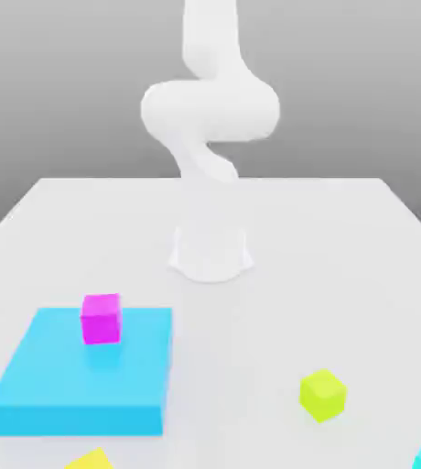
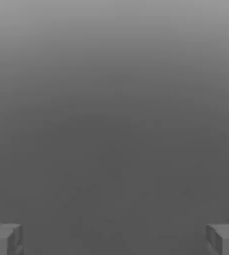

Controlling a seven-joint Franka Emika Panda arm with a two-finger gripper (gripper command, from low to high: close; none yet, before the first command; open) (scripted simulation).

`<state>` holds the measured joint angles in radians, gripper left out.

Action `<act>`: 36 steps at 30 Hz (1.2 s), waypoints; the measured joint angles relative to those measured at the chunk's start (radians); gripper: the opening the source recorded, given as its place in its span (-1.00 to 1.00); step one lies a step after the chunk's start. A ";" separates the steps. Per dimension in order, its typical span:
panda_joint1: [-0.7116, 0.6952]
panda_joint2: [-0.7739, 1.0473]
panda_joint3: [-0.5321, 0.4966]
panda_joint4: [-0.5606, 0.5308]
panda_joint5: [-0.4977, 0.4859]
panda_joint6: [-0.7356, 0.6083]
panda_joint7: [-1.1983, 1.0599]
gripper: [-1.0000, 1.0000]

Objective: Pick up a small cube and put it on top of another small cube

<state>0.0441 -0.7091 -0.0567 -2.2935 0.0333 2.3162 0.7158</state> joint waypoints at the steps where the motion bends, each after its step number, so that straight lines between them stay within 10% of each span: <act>1: 0.019 0.039 -0.024 0.003 0.015 0.007 -0.037 0.00; 21: 0.149 0.764 -0.282 0.055 0.353 0.134 -0.764 0.00; 36: 0.051 1.211 -0.264 0.087 0.307 0.350 -1.058 0.00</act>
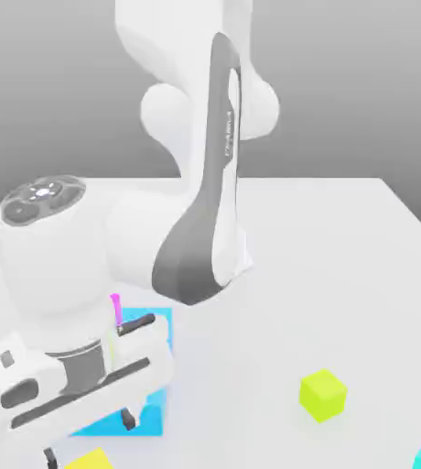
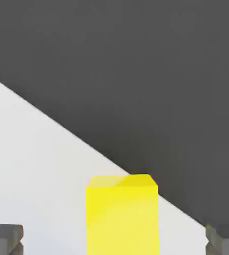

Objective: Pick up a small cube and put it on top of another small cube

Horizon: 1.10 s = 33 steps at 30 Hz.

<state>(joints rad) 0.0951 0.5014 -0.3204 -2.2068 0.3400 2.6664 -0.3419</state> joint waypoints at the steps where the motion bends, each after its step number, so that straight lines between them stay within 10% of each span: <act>1: -0.017 0.039 0.021 0.010 0.018 0.028 -0.015 0.00; 2: -0.030 0.066 0.036 0.016 0.032 0.048 -0.025 -1.00; 14: 0.050 -0.094 -0.021 -0.047 -0.070 -0.052 0.024 -1.00; 27: 0.402 -0.464 0.199 -0.421 -0.326 -0.010 -0.113 -1.00; 33: 0.404 -0.319 0.224 -0.435 -0.282 0.156 -0.169 -1.00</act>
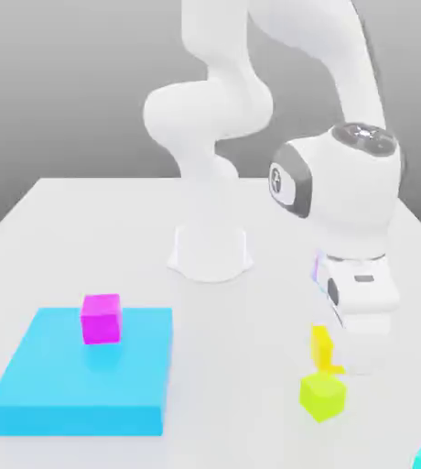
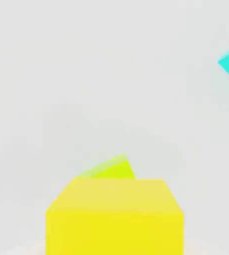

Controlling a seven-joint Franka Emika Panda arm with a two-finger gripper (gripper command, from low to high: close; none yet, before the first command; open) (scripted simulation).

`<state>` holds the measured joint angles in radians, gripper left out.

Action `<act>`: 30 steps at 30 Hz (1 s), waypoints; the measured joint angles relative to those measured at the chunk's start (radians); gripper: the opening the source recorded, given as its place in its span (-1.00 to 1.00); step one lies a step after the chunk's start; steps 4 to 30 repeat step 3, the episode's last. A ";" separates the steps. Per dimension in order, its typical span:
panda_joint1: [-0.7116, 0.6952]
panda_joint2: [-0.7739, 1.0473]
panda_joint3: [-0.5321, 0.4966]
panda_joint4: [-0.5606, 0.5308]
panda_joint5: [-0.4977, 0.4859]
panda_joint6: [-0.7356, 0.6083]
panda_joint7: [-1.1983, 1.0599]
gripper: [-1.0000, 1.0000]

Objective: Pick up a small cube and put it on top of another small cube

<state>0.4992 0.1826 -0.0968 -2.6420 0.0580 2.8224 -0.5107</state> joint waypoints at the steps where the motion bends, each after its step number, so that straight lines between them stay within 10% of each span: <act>1: -0.003 0.022 0.004 0.001 0.007 0.020 -0.005 1.00; 30: -0.003 0.022 0.004 0.001 0.007 0.020 -0.005 1.00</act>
